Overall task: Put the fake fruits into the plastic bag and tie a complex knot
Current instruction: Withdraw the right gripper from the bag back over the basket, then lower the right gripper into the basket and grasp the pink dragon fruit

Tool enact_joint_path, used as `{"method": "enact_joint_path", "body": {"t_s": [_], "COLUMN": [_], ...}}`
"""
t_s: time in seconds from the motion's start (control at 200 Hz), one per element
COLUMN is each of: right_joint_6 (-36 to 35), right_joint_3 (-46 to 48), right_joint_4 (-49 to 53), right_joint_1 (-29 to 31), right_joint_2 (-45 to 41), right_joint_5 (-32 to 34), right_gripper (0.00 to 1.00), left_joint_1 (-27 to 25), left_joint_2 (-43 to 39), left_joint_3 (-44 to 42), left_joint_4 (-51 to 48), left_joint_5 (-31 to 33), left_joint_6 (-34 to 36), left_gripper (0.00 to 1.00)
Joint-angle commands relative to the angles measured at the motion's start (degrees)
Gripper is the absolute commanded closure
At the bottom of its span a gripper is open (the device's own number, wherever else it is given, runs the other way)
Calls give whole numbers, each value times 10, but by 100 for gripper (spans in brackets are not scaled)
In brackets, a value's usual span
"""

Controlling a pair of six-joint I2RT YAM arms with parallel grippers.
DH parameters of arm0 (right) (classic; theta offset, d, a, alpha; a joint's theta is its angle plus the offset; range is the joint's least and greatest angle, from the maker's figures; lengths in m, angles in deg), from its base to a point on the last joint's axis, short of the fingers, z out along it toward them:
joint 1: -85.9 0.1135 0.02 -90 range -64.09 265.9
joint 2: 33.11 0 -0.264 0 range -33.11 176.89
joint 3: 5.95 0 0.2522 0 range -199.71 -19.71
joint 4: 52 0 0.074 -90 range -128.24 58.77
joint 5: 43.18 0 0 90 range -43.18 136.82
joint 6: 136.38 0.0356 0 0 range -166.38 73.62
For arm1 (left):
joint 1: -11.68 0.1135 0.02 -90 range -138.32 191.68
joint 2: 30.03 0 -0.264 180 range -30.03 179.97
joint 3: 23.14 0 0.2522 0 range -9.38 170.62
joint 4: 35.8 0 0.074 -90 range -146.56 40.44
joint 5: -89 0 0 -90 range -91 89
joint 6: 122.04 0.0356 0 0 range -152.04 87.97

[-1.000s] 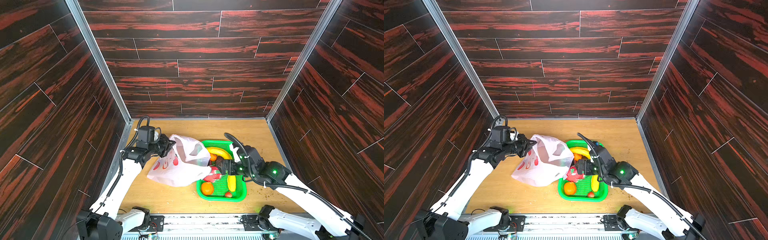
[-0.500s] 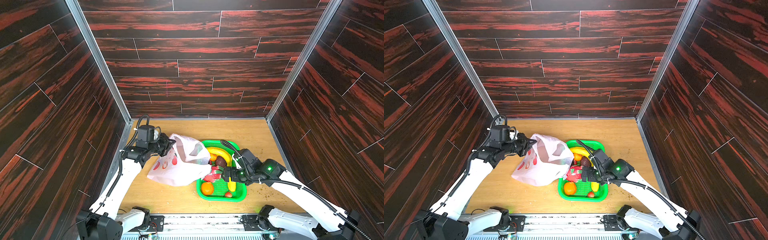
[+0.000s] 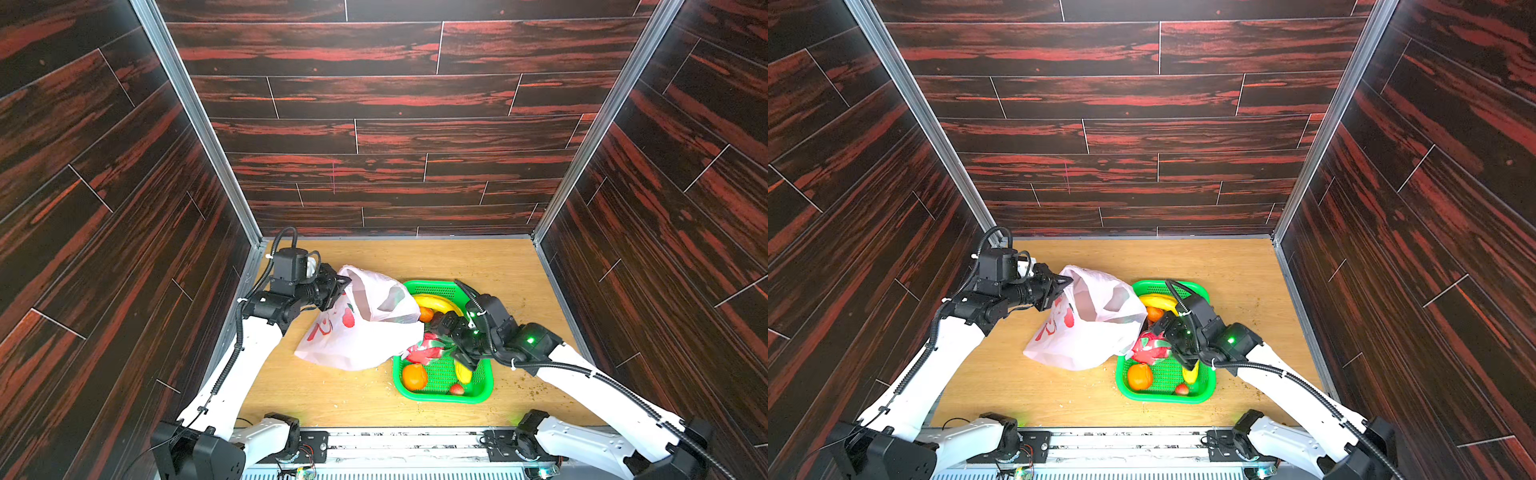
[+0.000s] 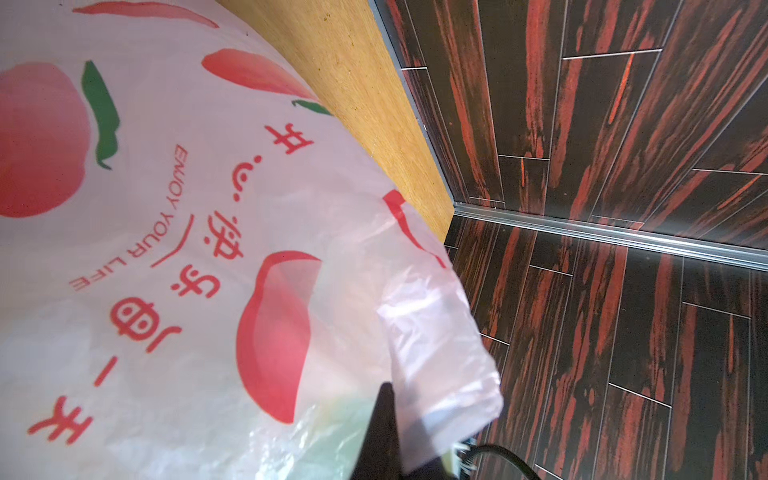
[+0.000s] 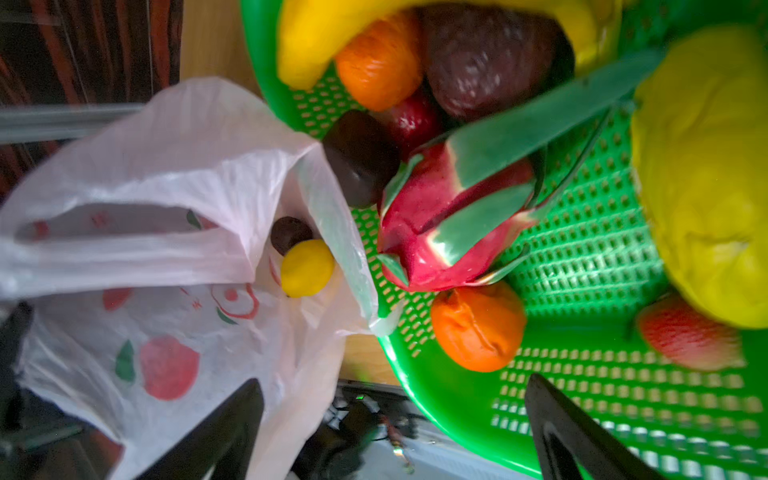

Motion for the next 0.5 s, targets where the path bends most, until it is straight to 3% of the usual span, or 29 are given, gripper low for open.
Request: {"method": "enact_joint_path", "body": {"t_s": [0.0, 0.165, 0.496], "right_joint_6": [175, 181, 200], "right_joint_3": [29, 13, 48], "right_joint_4": [-51, -22, -116], "right_joint_1": [-1, -4, -16], "right_joint_2": [11, 59, 116], "right_joint_5": [-29, -4, -9], "right_gripper": [1, 1, 1], "left_joint_1": [-2, -2, -2], "left_joint_2": [0, 1, 1], "left_joint_3": [19, 21, 26], "left_joint_4": [-12, -15, -23], "left_joint_5": [3, 1, 1], "left_joint_6": [8, 11, 19], "left_gripper": [100, 100, 100]}}
